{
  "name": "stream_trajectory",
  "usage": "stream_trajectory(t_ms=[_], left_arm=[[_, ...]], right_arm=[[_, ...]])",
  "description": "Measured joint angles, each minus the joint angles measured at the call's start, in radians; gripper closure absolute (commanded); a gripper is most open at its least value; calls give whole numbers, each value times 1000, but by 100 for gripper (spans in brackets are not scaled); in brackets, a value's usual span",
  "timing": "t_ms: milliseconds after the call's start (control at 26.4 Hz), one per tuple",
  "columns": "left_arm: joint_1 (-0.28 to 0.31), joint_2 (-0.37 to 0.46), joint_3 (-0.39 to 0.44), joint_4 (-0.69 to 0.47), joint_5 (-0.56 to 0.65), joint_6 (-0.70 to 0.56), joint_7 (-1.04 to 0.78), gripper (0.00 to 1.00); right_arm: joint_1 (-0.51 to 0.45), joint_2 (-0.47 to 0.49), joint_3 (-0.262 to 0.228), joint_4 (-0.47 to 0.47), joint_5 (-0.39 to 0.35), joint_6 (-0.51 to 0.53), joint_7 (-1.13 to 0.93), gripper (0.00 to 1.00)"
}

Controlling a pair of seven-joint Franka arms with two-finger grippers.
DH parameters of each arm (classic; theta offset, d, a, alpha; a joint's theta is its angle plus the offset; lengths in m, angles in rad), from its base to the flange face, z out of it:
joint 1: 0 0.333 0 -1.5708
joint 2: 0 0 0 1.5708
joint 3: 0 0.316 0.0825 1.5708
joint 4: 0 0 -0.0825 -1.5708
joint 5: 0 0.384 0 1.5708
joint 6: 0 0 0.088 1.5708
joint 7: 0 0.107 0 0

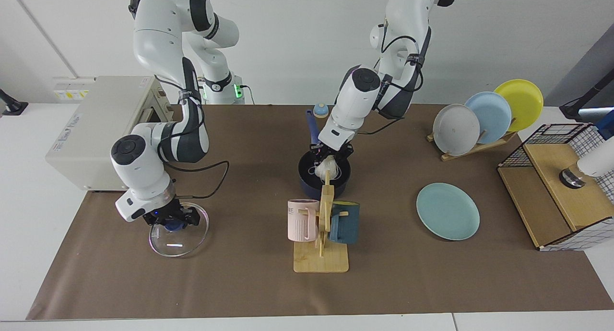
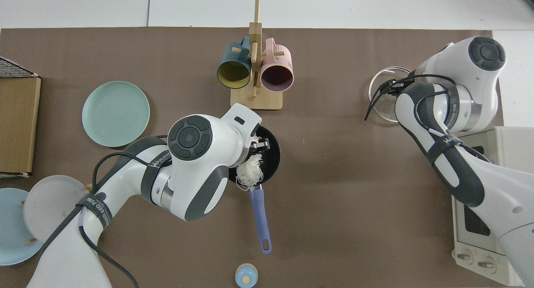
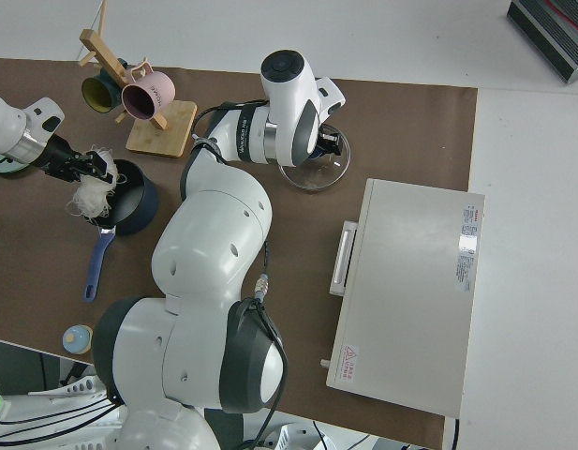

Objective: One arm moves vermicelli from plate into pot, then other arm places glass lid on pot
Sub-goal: 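Carry the vermicelli with the left gripper over the black saucepan, then release the vermicelli into the saucepan and withdraw the left gripper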

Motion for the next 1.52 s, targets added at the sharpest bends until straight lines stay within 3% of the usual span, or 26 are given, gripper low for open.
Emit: stream_trajectory(t_ms=[152,341,379,455,569,797,1062,1252,1518], left_arm=[[-4,30,0,-3,20,31,0,88],[-4,63,0,-5,58,65,0,80],[-4,67,1,-6,68,69,0,72],[-3,76,2,-7,78,80,0,31],[-3,85,4,-7,85,86,0,1],[-2,81,4,1,90,70,0,0],[0,35,42,131,90,-157,0,0],[0,-35,127,228,91,-317,41,0],[7,-137,272,261,78,-446,175,0]], right_arm=[[0,-35,3,14,0,-58,0,100],[0,-90,5,18,0,-136,0,100],[0,-101,5,18,0,-149,0,100],[0,-123,6,18,0,-179,-1,100],[0,-154,7,16,0,-224,-11,100],[0,-221,8,-7,0,-296,-20,100],[21,-312,13,-76,0,-353,-21,100],[86,-367,14,-136,1,-356,20,100],[229,-399,17,-167,1,-356,230,100]])
